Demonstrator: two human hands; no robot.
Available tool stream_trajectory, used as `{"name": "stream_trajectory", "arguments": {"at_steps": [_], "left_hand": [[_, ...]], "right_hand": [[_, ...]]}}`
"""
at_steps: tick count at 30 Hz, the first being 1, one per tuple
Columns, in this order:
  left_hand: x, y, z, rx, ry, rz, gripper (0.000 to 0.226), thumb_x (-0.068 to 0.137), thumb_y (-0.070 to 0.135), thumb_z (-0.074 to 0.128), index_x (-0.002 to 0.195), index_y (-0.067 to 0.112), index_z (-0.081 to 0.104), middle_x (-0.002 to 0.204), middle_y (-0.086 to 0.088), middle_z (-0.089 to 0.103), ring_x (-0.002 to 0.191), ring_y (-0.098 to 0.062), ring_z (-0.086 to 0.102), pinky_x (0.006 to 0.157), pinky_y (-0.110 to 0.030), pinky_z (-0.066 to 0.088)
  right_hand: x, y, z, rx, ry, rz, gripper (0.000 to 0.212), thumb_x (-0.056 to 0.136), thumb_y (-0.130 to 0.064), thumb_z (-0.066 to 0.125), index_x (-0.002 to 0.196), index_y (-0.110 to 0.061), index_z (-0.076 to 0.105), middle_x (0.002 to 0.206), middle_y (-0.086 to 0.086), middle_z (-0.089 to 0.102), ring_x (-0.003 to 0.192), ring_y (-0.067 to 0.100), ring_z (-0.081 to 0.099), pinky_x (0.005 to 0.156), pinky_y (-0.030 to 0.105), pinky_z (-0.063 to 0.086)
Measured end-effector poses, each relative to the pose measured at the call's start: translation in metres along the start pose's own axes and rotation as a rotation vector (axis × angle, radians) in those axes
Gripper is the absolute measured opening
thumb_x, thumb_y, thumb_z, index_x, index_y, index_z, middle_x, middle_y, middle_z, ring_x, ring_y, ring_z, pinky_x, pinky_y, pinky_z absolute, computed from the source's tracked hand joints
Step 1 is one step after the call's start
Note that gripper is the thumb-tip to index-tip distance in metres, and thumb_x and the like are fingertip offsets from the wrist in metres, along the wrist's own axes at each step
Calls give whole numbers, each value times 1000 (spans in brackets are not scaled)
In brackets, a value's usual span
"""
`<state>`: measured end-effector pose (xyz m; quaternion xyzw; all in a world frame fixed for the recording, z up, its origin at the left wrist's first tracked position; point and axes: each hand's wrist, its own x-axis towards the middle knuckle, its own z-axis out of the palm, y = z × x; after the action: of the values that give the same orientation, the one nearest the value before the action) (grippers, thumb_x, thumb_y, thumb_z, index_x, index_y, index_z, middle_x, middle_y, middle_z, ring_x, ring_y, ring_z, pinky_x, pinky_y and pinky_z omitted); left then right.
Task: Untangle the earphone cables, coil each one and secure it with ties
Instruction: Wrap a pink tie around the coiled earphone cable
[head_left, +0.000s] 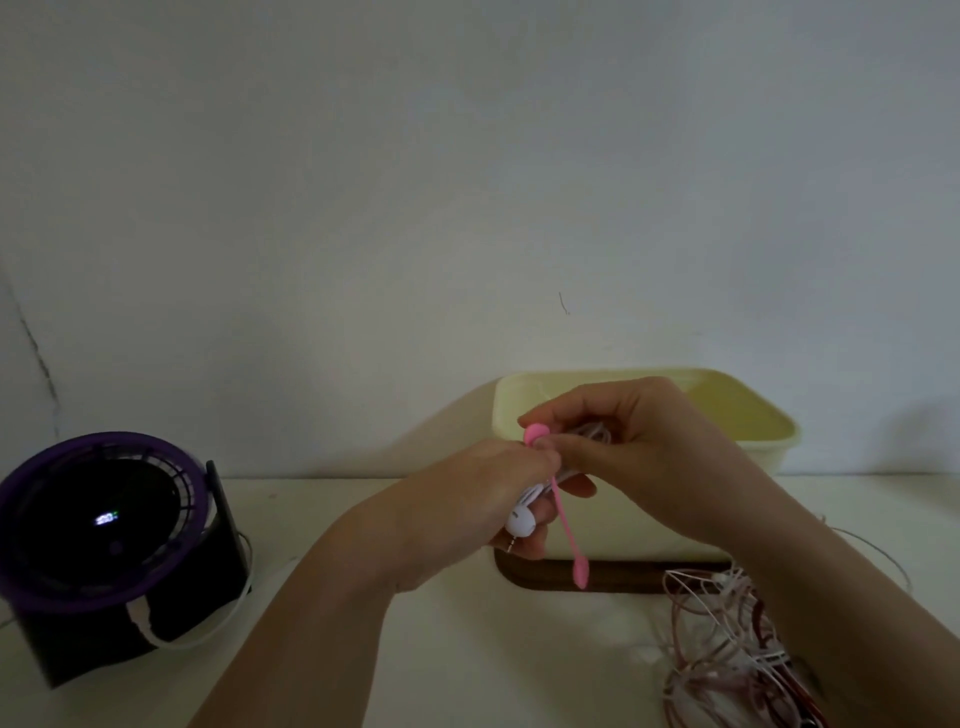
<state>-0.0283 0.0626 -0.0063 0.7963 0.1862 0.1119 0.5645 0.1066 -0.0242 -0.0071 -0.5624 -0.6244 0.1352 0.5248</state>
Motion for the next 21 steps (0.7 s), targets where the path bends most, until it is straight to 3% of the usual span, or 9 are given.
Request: {"name": "stream_trajectory", "arguments": {"at_steps": [3,7,12,16,19,21], "left_hand": [[1,-4,-1,41,11,92,54,101,31,37,49,26,55,51,12,43,54,-4,48,80,-37,49],[6,-8,-4,-6,147,151,42,100,25,42,60,21,57,60,5,51,60,-9,51,78,-38,50],[7,-2,-1,-134,268,224,26,97,17,45,77,11,61,60,6,56,55,-5,53,70,-26,55],[10,-1,2,-218,334,289,12,93,18,52,90,9,60,60,8,63,53,-3,57,70,-26,54],[9,-1,-2,-248,358,354,13,88,21,55,87,9,59,61,6,63,53,-5,55,75,-32,53],[7,1,-3,-258,343,380,20,79,28,56,84,9,58,62,4,64,58,-10,58,75,-33,54]], "right_hand": [[1,-1,-1,62,7,22,12,79,-17,68,90,-15,74,65,2,69,56,10,58,58,21,49],[2,-1,-5,110,81,52,21,73,-23,67,94,-24,71,81,-9,75,78,3,69,70,14,52],[1,-5,-7,118,154,25,27,77,-4,70,100,-18,68,79,-4,75,71,5,68,65,14,52],[0,-8,-9,196,210,-5,33,69,-21,73,101,-19,68,88,-3,74,76,4,68,67,16,52],[1,2,-14,200,77,75,59,62,-32,78,118,-22,60,110,-3,70,104,7,64,84,24,53],[2,12,-12,268,-113,111,53,72,-19,80,120,-16,58,114,4,68,111,16,62,92,31,51]]}}
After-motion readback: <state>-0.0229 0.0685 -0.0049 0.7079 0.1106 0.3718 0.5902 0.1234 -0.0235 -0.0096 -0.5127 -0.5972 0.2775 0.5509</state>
